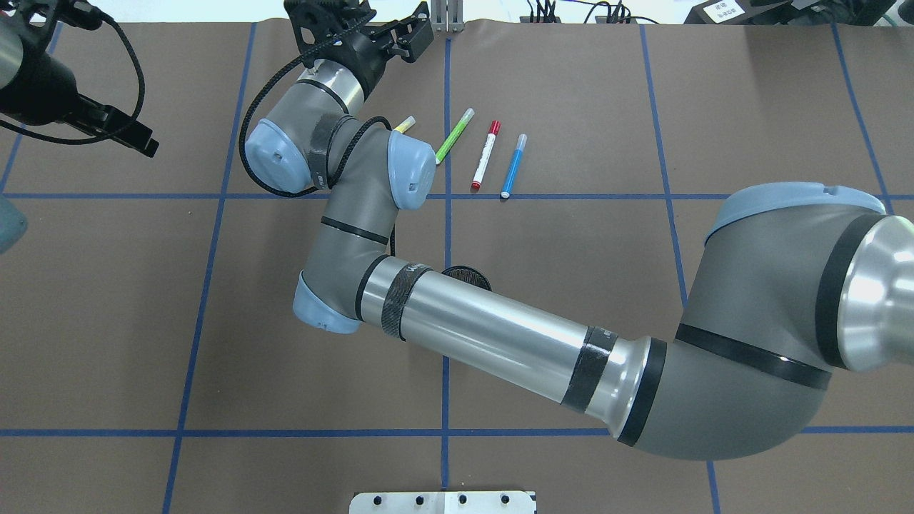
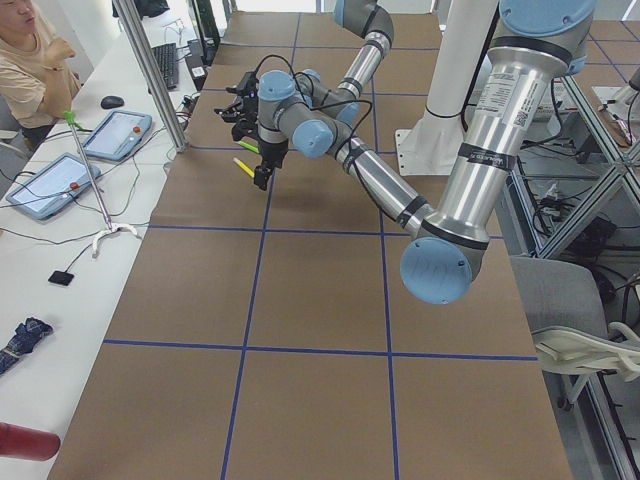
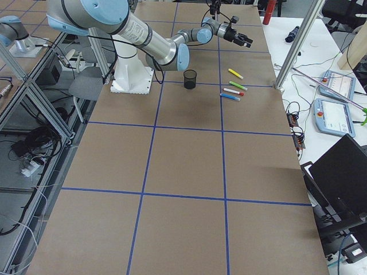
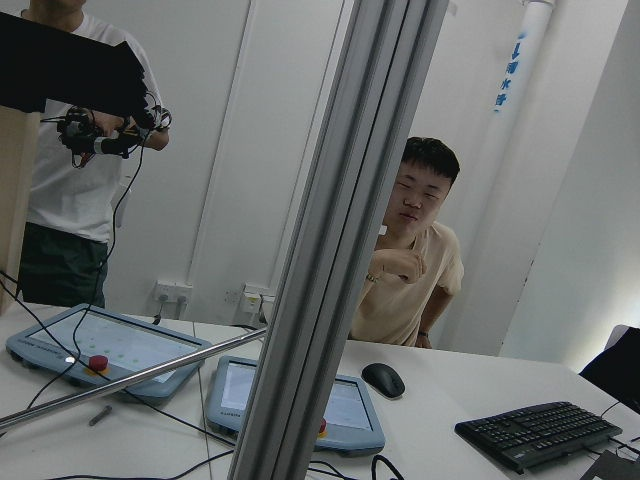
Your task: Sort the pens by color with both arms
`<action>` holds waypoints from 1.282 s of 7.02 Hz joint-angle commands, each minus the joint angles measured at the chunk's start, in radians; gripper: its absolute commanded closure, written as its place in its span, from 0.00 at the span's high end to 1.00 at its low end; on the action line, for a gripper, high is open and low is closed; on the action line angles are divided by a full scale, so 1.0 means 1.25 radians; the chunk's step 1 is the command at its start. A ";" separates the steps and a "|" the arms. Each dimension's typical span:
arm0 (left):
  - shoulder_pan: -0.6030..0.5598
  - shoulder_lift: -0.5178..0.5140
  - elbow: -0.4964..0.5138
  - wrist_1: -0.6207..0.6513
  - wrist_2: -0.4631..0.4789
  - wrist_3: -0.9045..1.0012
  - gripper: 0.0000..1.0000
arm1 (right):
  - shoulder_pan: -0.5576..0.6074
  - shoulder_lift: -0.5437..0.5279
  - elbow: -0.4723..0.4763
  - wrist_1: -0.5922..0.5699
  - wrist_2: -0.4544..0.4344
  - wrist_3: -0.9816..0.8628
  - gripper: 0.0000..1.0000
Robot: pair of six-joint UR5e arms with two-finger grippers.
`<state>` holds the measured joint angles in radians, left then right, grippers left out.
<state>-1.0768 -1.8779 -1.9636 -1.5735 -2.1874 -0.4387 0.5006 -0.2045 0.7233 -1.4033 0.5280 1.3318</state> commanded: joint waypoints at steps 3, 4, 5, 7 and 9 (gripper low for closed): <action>0.000 -0.002 -0.002 0.001 0.002 -0.005 0.99 | 0.056 -0.017 0.171 0.030 0.313 0.009 0.99; -0.006 -0.002 -0.007 0.002 0.002 -0.006 0.99 | 0.100 -0.071 0.249 0.029 0.452 0.010 0.99; -0.016 -0.001 -0.010 0.011 0.002 -0.005 0.99 | 0.135 -0.149 0.337 0.027 0.542 0.000 0.99; -0.060 -0.007 -0.027 0.112 0.004 0.040 0.99 | 0.231 -0.269 0.466 0.010 0.823 -0.076 0.99; -0.127 -0.017 -0.026 0.231 0.007 0.194 0.99 | 0.358 -0.435 0.639 -0.062 1.081 -0.272 0.99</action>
<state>-1.1861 -1.8926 -1.9950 -1.3761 -2.1813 -0.3082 0.8507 -0.6240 1.3920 -1.4254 1.6792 1.1395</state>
